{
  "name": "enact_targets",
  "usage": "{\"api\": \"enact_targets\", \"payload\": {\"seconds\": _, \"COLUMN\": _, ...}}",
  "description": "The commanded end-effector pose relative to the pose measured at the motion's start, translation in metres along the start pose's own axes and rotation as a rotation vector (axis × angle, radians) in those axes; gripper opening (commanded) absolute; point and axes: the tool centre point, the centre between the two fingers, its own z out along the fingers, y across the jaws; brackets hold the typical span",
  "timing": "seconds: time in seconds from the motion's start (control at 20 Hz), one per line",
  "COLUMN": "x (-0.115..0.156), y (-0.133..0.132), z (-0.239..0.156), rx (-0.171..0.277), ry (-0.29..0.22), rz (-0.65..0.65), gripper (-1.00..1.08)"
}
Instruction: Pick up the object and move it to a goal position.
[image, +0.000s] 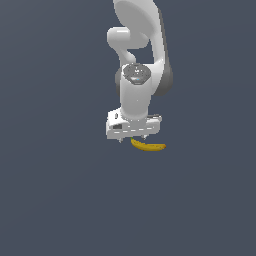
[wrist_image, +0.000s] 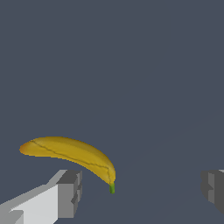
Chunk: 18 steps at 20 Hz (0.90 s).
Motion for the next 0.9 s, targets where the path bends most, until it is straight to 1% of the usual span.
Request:
{"api": "enact_targets", "payload": {"seconds": 0.0, "x": -0.001, "y": -0.004, "z": 0.005, "rx": -0.002, "ry": -0.001, "rz": -0.056, "gripper": 1.00}}
{"api": "enact_targets", "payload": {"seconds": 0.2, "x": -0.004, "y": -0.012, "z": 0.016, "rx": -0.004, "ry": -0.003, "rz": -0.169, "gripper": 1.00}}
{"api": "enact_targets", "payload": {"seconds": 0.85, "x": -0.018, "y": -0.045, "z": 0.052, "rx": -0.005, "ry": -0.006, "rz": -0.602, "gripper": 1.00}}
